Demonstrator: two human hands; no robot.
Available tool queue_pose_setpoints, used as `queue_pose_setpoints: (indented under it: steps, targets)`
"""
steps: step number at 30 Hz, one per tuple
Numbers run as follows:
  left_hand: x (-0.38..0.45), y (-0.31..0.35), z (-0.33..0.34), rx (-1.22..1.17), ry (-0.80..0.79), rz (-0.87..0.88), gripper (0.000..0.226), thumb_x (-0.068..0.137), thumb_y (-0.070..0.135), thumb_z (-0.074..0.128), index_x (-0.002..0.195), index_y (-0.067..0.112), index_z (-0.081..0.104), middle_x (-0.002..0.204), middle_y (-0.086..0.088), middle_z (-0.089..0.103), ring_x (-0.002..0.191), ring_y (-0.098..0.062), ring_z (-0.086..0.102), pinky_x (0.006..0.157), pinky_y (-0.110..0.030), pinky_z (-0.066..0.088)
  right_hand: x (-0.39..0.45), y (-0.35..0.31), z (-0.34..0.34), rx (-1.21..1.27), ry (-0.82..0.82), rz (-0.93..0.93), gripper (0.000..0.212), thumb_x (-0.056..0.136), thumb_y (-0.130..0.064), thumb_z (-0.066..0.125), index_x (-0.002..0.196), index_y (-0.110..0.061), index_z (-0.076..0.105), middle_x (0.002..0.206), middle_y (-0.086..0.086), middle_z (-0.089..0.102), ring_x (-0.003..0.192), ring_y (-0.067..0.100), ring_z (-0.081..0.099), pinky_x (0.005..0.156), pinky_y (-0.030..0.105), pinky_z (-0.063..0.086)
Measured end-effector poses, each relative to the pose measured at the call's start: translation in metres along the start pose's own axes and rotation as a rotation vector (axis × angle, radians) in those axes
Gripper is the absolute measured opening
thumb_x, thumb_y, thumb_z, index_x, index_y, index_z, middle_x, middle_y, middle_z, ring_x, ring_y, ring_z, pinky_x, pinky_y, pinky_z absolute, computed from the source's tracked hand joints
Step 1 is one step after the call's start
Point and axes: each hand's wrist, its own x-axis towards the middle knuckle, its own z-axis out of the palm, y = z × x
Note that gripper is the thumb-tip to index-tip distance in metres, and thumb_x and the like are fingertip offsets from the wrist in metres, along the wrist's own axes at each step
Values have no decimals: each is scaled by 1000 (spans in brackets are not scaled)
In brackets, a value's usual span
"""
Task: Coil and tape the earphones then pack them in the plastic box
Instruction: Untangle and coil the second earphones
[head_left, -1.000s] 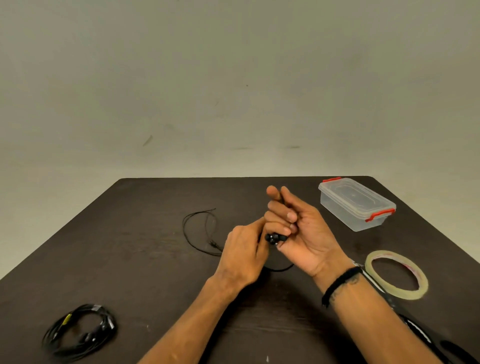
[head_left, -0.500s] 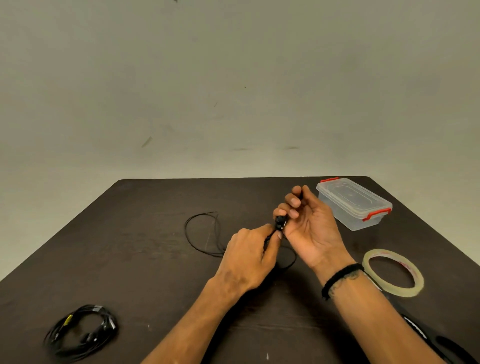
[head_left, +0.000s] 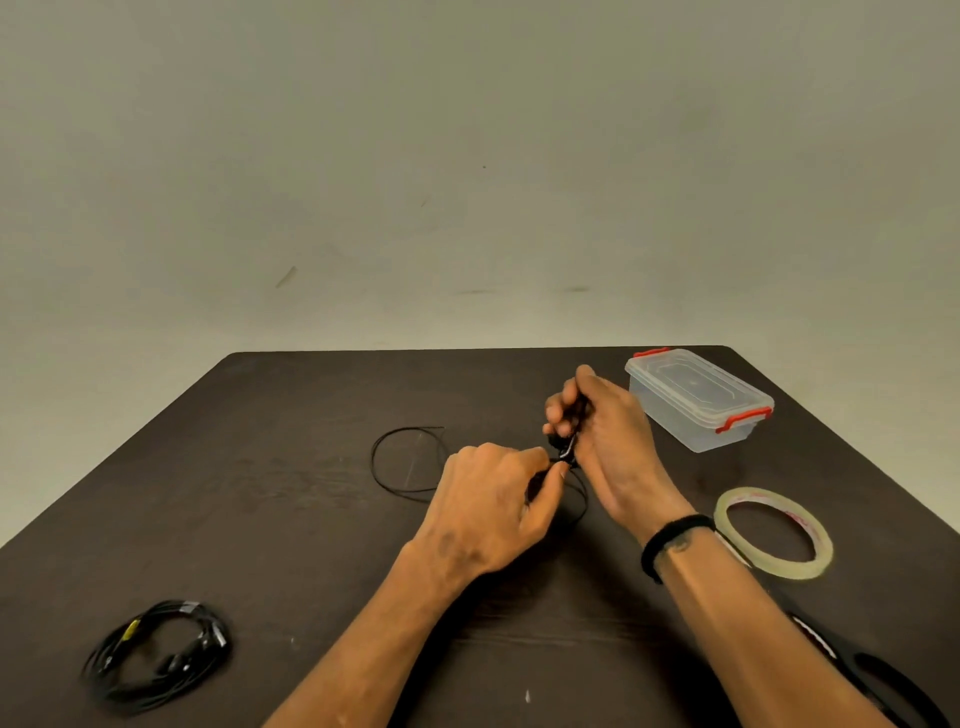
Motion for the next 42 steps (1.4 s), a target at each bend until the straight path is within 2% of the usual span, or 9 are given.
queue_pose_setpoints:
  steps: [6,10,15,20,24,27,32,37,42]
  targets:
    - [0,-10,-8,22,76,1,40,104,44,45,67,27,50,52,12,50,47,-14,49,48,-27,38,-4,5,3,-262,-117,-22,45,114,-33,41,76,-15,54,73,11,66,65,18,54,68,35,45]
    - [3,-16,-10,34,122,0,43,105,41,45,64,28,46,50,12,46,44,-14,45,46,-25,32,-2,6,3,-309,-162,6,46,114,-32,42,76,-15,61,77,8,70,73,21,61,79,40,51]
    - [2,-18,-11,51,203,-32,62,111,45,36,60,20,60,48,9,53,42,-16,47,45,-33,38,-4,8,4,-398,-216,22,52,114,-34,42,77,-12,71,78,6,75,79,22,71,90,46,58]
    - [1,-20,-11,63,280,-29,65,112,47,29,63,22,64,51,9,59,45,-14,53,46,-33,40,-8,6,5,-491,-273,21,49,113,-32,45,79,-14,74,81,8,76,73,17,71,80,39,54]
    - [0,-22,-13,66,341,9,63,112,43,33,61,23,64,50,10,58,46,-11,54,47,-26,37,-14,1,9,-589,-369,38,51,114,-31,41,89,1,73,80,19,75,65,21,66,65,31,52]
    - [1,-24,-15,81,442,20,60,111,39,38,58,22,60,48,9,55,45,-9,48,49,-23,29,-14,1,8,-637,-418,90,54,115,-31,38,97,11,67,65,13,65,55,20,56,60,31,48]
    - [4,-30,-14,57,479,-32,64,111,40,40,54,18,56,46,7,54,43,-13,49,44,-37,39,-15,8,12,-519,-498,198,56,113,-35,39,95,12,62,57,8,46,48,16,37,63,39,45]
    - [5,-31,-22,-31,519,-96,54,109,43,46,57,31,37,47,15,34,41,-8,35,46,-27,30,-18,9,17,-341,-606,347,70,110,-59,36,85,-2,69,58,9,37,51,18,27,59,32,47]
    - [7,-32,-22,-219,486,-212,64,107,43,51,48,21,37,40,8,35,36,-15,35,44,-24,25,-23,7,20,-176,-757,488,69,105,-64,36,80,-7,66,52,0,36,45,10,26,60,30,45]
